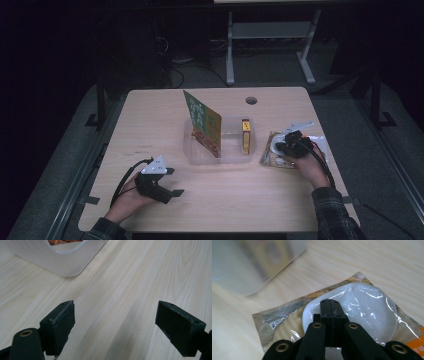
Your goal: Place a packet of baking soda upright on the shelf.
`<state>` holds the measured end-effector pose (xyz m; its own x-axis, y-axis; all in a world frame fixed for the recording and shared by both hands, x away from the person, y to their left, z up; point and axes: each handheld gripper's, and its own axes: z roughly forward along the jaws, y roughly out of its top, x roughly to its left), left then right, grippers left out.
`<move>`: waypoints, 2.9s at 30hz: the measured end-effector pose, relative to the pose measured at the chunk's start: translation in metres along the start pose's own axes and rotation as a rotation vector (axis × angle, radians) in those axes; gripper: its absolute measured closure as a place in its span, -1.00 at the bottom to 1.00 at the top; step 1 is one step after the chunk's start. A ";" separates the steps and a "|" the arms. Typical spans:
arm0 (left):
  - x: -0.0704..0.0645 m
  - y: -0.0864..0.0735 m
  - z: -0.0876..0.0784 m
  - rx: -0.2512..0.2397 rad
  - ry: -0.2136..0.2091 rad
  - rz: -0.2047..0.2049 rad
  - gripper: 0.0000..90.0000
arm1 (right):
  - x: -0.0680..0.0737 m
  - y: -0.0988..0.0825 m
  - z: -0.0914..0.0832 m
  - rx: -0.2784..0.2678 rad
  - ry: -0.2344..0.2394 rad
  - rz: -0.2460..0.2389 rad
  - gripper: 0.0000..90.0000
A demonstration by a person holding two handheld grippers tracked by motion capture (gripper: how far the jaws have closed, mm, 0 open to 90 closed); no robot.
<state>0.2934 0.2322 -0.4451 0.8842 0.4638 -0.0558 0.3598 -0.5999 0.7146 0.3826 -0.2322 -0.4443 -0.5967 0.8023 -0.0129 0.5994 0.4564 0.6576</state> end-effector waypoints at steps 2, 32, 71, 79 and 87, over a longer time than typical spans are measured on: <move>0.000 0.000 0.000 -0.004 0.000 -0.003 -0.65 | 0.005 -0.003 -0.004 0.010 0.019 -0.012 1.00; -0.002 0.000 0.002 -0.002 -0.001 0.003 -0.65 | 0.086 -0.035 -0.035 0.019 0.257 -0.186 1.00; -0.002 0.001 0.000 0.001 -0.010 0.004 -0.65 | 0.217 0.028 0.018 0.004 0.551 -0.546 1.00; -0.005 0.004 0.001 -0.022 -0.022 0.005 -0.64 | 0.213 0.029 0.007 -0.043 0.557 -0.491 0.80; -0.014 0.030 0.013 -0.047 -0.079 0.056 -0.65 | 0.172 0.013 -0.023 -0.089 0.450 -0.312 0.30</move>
<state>0.2956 0.1994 -0.4319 0.9240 0.3762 -0.0680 0.2959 -0.5912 0.7503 0.2748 -0.0971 -0.4207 -0.9197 0.3815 0.0929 0.3217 0.5963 0.7355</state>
